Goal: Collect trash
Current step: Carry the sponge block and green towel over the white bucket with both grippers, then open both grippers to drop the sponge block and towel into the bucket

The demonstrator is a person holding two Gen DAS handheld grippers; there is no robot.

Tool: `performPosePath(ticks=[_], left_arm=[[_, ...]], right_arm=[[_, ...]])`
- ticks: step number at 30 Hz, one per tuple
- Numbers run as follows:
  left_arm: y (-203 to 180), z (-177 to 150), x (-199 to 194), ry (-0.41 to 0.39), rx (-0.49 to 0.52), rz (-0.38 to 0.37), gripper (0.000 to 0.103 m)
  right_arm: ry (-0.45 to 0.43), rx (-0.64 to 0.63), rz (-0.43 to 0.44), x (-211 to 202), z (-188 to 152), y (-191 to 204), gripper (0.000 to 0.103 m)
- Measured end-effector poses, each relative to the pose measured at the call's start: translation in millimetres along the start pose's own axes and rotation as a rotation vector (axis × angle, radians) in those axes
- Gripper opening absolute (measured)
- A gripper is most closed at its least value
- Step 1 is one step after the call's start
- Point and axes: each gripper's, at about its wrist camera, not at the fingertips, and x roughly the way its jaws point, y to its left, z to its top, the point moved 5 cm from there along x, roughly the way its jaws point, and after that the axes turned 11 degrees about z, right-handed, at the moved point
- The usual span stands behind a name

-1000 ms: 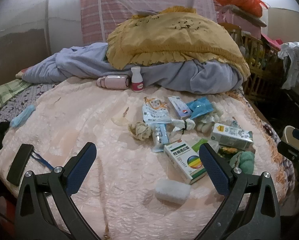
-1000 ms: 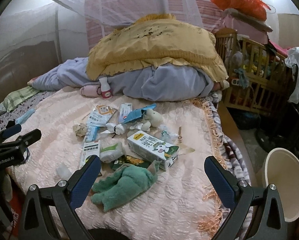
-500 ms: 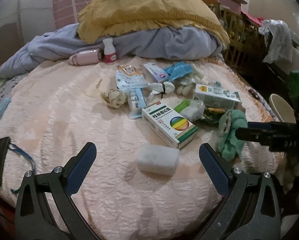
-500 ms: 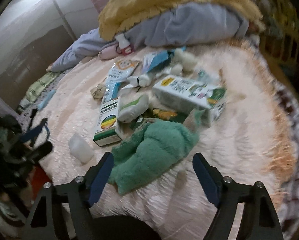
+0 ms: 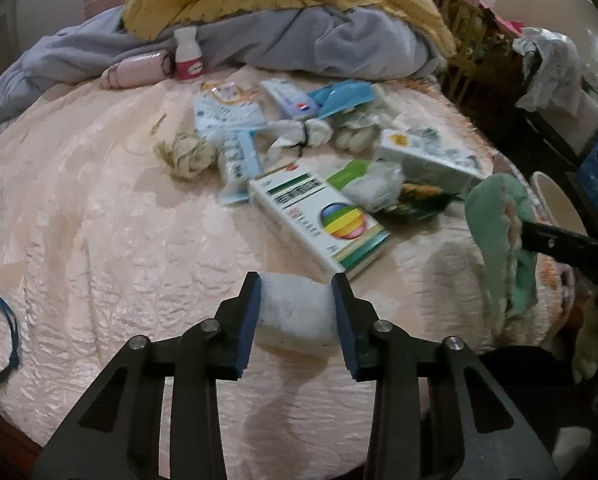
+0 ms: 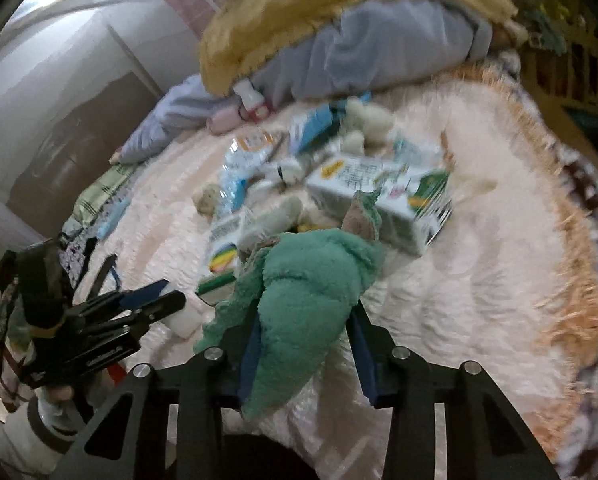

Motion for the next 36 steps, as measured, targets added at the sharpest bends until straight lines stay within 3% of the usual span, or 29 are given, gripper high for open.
performPosePath(ticks=[6, 10, 21, 29, 36], left_arm=[[-37, 26, -34, -0.050, 0.053, -0.077, 0.033], [-83, 46, -45, -0.050, 0.092, -0.175, 0.033], [-271, 96, -52, -0.040, 0.282, -0.405, 0.036], [-388, 117, -30, 0.013, 0.319, -0.539, 0.044], [-442, 118, 4, 0.074, 0.310, -0.568, 0.056]], right_arm=[[-0.089, -0.014, -0.066, -59, 4, -10, 0.039], [-0.144, 0.023, -0.144, -101, 0, -38, 0.039], [-0.285, 0.180, -0.522, -244, -18, -161, 0.039], [-0.298, 0.265, -0.714, -295, -33, -236, 0.040], [-0.330, 0.314, -0.754, -311, -40, -261, 0.046]])
